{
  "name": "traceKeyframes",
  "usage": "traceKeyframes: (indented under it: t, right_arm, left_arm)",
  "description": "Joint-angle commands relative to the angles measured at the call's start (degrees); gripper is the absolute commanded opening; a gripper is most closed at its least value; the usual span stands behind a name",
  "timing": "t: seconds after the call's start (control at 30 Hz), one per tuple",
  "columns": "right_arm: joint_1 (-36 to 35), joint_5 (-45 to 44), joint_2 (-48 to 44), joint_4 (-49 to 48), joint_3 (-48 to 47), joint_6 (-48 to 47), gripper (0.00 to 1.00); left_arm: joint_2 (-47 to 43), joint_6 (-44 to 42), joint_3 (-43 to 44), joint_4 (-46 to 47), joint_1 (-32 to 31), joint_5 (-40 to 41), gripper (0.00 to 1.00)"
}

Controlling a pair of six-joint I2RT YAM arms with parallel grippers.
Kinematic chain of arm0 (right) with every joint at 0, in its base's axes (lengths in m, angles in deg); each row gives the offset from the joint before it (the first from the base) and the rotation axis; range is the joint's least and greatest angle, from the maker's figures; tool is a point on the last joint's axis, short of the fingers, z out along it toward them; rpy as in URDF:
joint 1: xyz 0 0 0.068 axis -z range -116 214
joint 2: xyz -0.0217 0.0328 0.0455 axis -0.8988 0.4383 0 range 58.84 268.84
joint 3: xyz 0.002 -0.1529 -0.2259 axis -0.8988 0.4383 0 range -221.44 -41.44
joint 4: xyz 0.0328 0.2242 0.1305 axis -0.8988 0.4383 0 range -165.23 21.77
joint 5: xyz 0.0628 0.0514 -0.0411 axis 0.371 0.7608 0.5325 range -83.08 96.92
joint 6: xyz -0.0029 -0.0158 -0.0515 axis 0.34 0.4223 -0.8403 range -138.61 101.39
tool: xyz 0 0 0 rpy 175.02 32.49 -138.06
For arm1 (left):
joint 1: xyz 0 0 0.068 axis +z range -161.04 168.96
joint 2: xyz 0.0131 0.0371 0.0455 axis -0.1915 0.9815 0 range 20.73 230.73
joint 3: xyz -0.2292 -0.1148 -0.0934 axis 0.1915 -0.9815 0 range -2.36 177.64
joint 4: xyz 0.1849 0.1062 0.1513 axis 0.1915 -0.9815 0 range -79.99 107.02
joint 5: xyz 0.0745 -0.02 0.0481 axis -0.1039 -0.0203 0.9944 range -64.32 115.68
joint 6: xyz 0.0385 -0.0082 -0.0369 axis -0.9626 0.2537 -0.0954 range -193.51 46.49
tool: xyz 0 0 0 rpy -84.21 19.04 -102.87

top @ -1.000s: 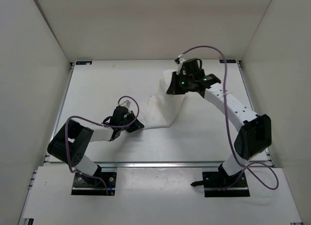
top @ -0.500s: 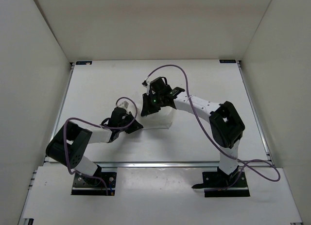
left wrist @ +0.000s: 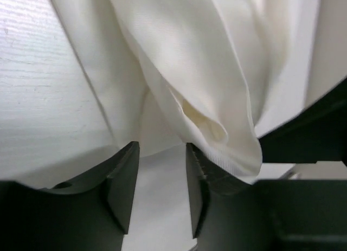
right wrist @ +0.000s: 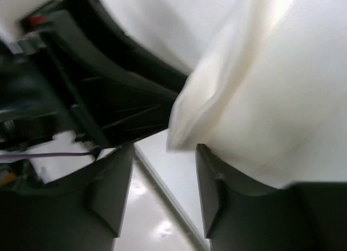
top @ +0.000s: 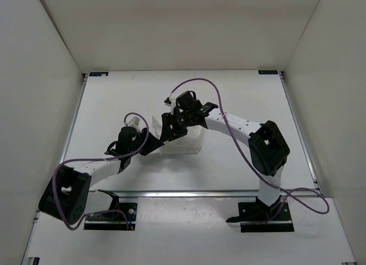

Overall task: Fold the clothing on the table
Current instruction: Fold the skirt

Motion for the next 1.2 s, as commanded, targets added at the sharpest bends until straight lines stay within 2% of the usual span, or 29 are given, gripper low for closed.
traceKeyframes:
  t: [0.0, 0.13, 0.2, 0.27, 0.3, 0.33, 0.5, 0.63, 0.7, 0.8, 0.87, 0.97, 1.03, 1.07, 1.1, 1.17]
  right_arm:
    - [0.9, 6.8, -8.5, -0.6, -2.1, -0.3, 0.52]
    - [2.7, 8.2, -15.0, -5.8, 2.4, 1.5, 0.56]
    - [5.9, 10.0, -17.3, -12.8, 7.8, 4.1, 0.48]
    - [8.3, 13.0, -17.0, -17.4, 9.9, 6.1, 0.30]
    - [9.9, 13.8, -16.5, -21.8, 11.7, 7.8, 0.09]
    - [10.6, 14.6, -14.8, -24.5, 12.7, 9.9, 0.01]
    - [10.7, 19.5, -1.5, -31.4, 9.9, 15.7, 0.00]
    - [7.9, 18.7, 4.4, -37.9, 14.9, 21.0, 0.00]
    - [6.8, 14.0, 6.4, -35.9, 15.6, 20.0, 0.00]
    - [5.7, 5.5, 9.5, -23.9, 10.5, 14.3, 0.00]
    - [5.1, 4.6, 10.3, -17.5, 5.5, 11.6, 0.00]
    - [5.5, 6.3, 4.1, -17.1, 5.3, 10.1, 0.00]
    - [4.9, 4.1, -4.0, -15.9, 5.3, 8.4, 0.00]
    - [5.2, 3.3, -6.2, -14.8, 5.8, 8.0, 0.04]
    - [5.6, 1.9, -10.8, -14.0, 7.6, 7.0, 0.08]
    - [6.6, -0.4, -17.4, -13.2, 11.1, 6.2, 0.14]
  left_arm:
    - [-6.1, 0.8, -0.4, -3.5, 1.3, -2.5, 0.52]
    - [-13.7, 1.5, -1.3, -7.9, 2.5, -3.0, 0.53]
    - [-18.6, 1.3, -1.5, -13.2, 2.9, -1.7, 0.54]
    - [-23.2, 1.3, -1.9, -15.7, 4.0, -0.2, 0.53]
    - [-26.7, 1.4, -2.3, -18.5, 5.2, -0.3, 0.54]
    - [-28.3, 1.4, -2.5, -20.5, 5.7, 0.3, 0.54]
    - [-36.9, -1.3, -0.1, -29.0, 9.6, 1.4, 0.54]
    - [-38.5, -2.3, 0.9, -31.8, 9.8, 1.1, 0.55]
    - [-38.6, -2.2, 1.2, -31.8, 9.8, 0.1, 0.56]
    - [-38.3, -2.9, 1.8, -32.1, 10.4, -0.4, 0.58]
    - [-37.6, -4.1, 3.7, -34.2, 10.3, -1.1, 0.61]
    - [-36.2, -7.1, 7.2, -36.8, 11.1, -2.5, 0.67]
    - [-35.1, -9.9, 9.6, -38.4, 12.2, -4.5, 0.71]
    - [-34.5, -11.2, 11.4, -39.8, 12.9, -5.4, 0.77]
    - [-34.3, -12.0, 13.6, -41.7, 12.9, -6.5, 0.89]
    - [-32.3, -16.7, 16.8, -45.4, 13.1, -7.8, 0.98]
